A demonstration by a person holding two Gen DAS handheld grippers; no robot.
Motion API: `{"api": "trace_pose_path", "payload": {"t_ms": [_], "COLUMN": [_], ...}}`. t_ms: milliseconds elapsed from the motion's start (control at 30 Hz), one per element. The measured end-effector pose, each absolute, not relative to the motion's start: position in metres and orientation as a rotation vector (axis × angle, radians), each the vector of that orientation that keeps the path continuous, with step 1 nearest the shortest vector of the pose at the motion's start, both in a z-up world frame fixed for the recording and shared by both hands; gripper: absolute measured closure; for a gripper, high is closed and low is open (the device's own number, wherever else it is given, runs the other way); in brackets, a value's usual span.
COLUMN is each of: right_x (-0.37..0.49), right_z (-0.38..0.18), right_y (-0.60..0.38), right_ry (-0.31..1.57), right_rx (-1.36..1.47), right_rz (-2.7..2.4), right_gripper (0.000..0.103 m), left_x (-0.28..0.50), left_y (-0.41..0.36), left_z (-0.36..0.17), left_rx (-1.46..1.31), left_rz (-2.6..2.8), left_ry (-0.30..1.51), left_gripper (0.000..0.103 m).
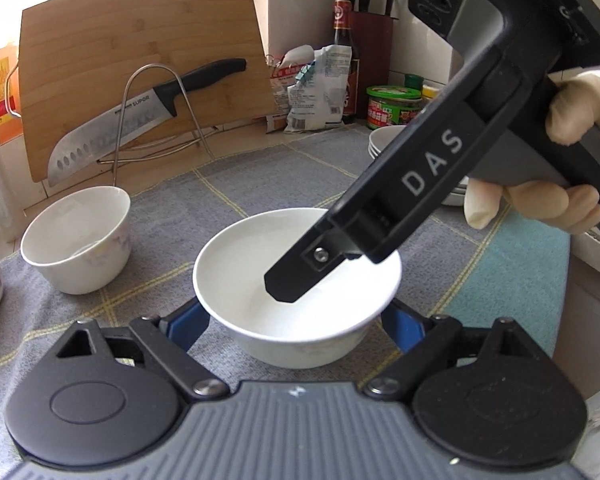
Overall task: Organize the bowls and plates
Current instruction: 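Lift the white bowl by its rim and carry it with the right gripper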
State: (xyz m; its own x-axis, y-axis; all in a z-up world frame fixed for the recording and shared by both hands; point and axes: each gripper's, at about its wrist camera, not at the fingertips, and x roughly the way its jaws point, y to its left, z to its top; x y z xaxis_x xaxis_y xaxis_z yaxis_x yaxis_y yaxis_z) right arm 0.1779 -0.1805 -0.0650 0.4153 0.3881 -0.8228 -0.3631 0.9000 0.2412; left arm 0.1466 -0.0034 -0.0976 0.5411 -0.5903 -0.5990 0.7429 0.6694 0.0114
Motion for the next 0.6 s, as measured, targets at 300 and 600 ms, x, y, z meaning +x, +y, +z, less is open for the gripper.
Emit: {"api": "trace_pose_path", "payload": {"t_ms": [300,600], "right_x": [0.1777,0.1736], "right_z": [-0.0679,-0.0666], "right_y": [-0.1797,-0.1803], "right_ry": [1.034,1.001], "right_rx": [0.014,0.001], "right_rz": [0.477,0.442], "right_gripper": [0.017,0.000], "left_x": [0.1459,0.1370], "left_y": [-0.0023,0.0070], "left_z": [-0.1007,-0.1026], "left_rx": [0.264,0.272], "left_rz": [-0.808,-0.826], "left_ry": [0.586,0.612], "left_gripper": [0.009,0.001]}}
